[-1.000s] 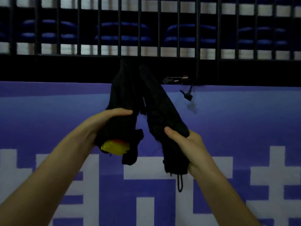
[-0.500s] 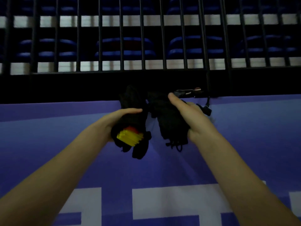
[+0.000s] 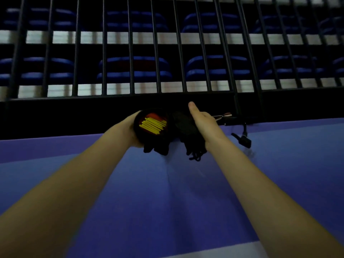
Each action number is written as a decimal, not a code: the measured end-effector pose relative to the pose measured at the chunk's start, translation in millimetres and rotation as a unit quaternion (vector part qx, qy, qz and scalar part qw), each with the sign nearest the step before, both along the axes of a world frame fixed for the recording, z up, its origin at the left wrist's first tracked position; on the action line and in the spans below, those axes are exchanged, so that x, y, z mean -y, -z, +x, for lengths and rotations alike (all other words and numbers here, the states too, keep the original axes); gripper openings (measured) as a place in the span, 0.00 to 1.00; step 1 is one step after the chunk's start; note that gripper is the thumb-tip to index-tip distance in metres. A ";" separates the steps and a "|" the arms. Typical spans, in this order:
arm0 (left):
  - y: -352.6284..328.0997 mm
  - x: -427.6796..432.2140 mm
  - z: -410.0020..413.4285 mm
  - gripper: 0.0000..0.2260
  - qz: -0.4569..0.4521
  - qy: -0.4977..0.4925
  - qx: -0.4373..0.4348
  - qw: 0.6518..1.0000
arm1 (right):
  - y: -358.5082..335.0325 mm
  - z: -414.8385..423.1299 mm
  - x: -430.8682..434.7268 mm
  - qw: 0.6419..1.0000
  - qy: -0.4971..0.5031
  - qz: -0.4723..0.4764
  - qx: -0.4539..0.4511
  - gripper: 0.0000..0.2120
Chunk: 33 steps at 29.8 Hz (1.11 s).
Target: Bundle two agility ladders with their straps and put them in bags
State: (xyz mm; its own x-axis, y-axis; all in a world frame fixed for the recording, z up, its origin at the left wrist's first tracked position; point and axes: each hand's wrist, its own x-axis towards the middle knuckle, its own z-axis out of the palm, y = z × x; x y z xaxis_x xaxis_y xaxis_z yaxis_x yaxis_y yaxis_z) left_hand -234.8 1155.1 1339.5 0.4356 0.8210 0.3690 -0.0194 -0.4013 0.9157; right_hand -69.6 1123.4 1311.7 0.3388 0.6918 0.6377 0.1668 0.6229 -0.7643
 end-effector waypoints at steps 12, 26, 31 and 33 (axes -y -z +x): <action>-49.2 10.8 -9.4 0.21 0.289 -0.130 -0.208 0.925 | -30.1 4.4 -39.0 0.974 0.171 -0.007 0.148 0.27; -10.2 -12.0 19.6 0.10 0.409 -0.087 -0.032 0.908 | -9.5 5.6 -67.4 0.983 0.090 0.128 0.100 0.18; -10.4 -33.3 21.2 0.20 0.356 -0.145 -0.103 0.917 | -15.5 17.1 -70.5 0.986 0.106 0.055 0.120 0.24; -5.3 -32.1 21.1 0.22 0.334 -0.117 -0.080 0.932 | -13.2 21.9 -63.9 0.984 0.105 0.061 0.133 0.26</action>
State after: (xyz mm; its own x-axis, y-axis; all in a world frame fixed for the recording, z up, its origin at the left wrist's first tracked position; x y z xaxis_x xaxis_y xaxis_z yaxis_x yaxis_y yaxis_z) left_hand -213.8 1187.3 1344.8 0.3660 0.5111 0.7777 0.2556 -0.8588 0.4441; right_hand -47.7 1187.3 1325.0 0.2757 0.5374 0.7970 0.4858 0.6376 -0.5979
